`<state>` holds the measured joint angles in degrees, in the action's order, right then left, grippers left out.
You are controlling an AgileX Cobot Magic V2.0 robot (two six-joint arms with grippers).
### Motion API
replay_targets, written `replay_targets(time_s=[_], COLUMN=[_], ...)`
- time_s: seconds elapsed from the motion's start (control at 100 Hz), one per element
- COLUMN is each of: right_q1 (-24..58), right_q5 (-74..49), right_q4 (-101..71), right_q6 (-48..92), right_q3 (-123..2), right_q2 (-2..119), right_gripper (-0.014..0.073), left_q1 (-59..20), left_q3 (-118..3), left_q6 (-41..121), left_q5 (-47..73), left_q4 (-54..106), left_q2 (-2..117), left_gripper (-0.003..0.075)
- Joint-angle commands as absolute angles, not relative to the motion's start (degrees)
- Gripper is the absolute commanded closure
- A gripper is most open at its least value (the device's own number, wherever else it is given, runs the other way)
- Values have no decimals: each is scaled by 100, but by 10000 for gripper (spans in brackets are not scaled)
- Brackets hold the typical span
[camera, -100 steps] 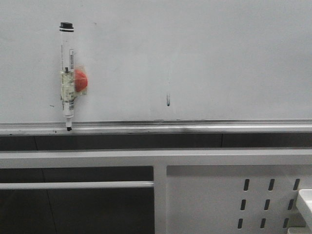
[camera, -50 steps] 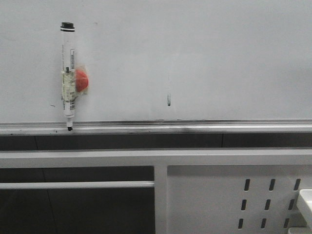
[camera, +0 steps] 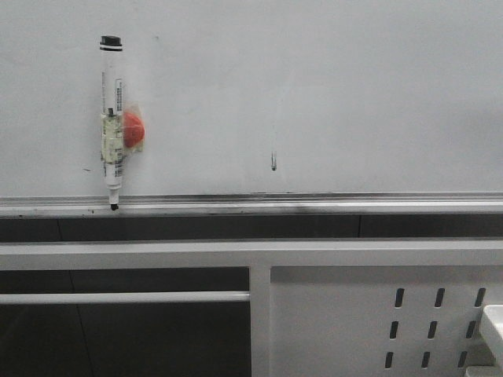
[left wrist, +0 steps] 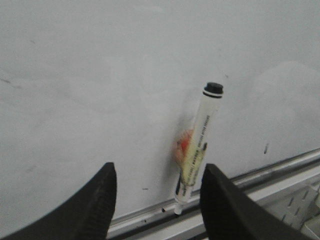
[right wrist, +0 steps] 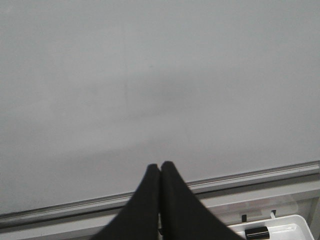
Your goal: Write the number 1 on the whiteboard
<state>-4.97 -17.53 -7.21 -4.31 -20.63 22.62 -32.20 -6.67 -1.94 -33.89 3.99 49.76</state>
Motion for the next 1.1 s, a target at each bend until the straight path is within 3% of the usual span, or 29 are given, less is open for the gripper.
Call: replay_targets(time_s=[0.0,0.16,0.35,0.53,1.09], right_q1=[-476,-476,-476,-467,44], right_q5=[-1384,-1464,-1552,-1552,-1493], right_q4=[-687,-687,-687,-687,-687], right_q6=[-345,-345,-345,-345,-345], right_q3=[-2208,-2208,-2208,-2208,-2208], right_q2=[2360,2360,2360,2360,2360], right_gripper=[663,663,663,663,663], left_q1=[-3468,-3736,-4023,-4191,-4334], left_q3=[-695,-688,-688,-910,-1699], left_q6=[-242,-203,-257,-383,-372], left_q5=[-4681,-5715,-7812,-7796,-7796], left_q4=[566,546,726,797,1235], left_q2=[5427,6562,8070,8938,9430], left_gripper=[373,373,373,373,373])
